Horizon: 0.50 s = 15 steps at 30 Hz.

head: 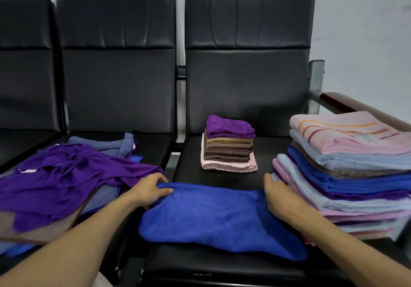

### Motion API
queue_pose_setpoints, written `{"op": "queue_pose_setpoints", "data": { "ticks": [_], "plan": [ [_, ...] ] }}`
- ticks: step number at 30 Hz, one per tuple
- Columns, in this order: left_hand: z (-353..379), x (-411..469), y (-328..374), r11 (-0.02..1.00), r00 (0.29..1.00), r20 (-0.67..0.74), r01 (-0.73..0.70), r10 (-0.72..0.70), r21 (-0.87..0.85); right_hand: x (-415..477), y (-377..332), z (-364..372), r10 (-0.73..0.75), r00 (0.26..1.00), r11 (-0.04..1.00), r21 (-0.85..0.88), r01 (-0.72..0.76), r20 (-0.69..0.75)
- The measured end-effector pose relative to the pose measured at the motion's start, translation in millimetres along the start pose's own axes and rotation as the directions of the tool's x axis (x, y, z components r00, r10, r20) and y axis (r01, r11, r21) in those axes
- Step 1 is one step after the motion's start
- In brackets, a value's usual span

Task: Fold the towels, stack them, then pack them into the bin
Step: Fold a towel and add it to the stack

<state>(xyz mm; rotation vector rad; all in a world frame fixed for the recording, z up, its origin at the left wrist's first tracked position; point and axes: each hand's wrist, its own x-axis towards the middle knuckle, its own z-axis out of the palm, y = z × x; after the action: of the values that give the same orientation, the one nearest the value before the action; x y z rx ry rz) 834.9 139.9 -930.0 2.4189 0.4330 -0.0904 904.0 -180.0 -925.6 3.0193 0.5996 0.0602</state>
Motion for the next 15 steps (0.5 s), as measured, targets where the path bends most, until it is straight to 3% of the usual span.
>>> {"op": "queue_pose_setpoints", "data": {
  "ticks": [3, 5, 8, 10, 12, 13, 15],
  "plan": [
    [-3.0, 1.6, -4.2, 1.0, 0.996, -0.08, 0.025, -0.026, -0.018, -6.0, -1.7, -1.5, -0.026, 0.999, 0.997, -0.077, 0.024, -0.027],
    [-5.5, 0.3, -6.4, 0.994, 0.995, -0.097, 0.028, -0.038, -0.11, -12.0, -5.6, -2.3, -0.07, 0.987, 0.986, -0.163, 0.045, -0.148],
    [-9.3, -9.7, -9.4, 0.964, 0.999, 0.02, 0.043, -0.039, -0.261, -14.6, -14.8, -8.8, -0.11, 0.96, 0.975, -0.217, 0.054, -0.257],
    [-11.6, -17.4, -12.2, 0.977, 0.993, 0.116, 0.041, -0.016, -0.21, -14.6, -19.7, -9.2, -0.273, 0.905, 0.951, -0.235, 0.202, -0.327],
    [-14.1, -25.4, -16.3, 0.993, 0.981, 0.196, 0.021, 0.003, -0.117, -22.4, -30.9, -4.1, -0.402, 0.839, 0.915, -0.14, 0.378, -0.367],
    [-14.2, -28.3, -18.4, 0.996, 0.973, 0.229, 0.009, 0.013, -0.093, -27.3, -35.6, 1.2, -0.428, 0.844, 0.898, -0.049, 0.437, -0.323],
    [-13.2, -33.5, -22.9, 0.999, 0.962, 0.268, -0.037, 0.043, -0.028, -34.0, -47.6, 13.4, -0.431, 0.899, 0.881, 0.18, 0.437, -0.073]
  ]
}}
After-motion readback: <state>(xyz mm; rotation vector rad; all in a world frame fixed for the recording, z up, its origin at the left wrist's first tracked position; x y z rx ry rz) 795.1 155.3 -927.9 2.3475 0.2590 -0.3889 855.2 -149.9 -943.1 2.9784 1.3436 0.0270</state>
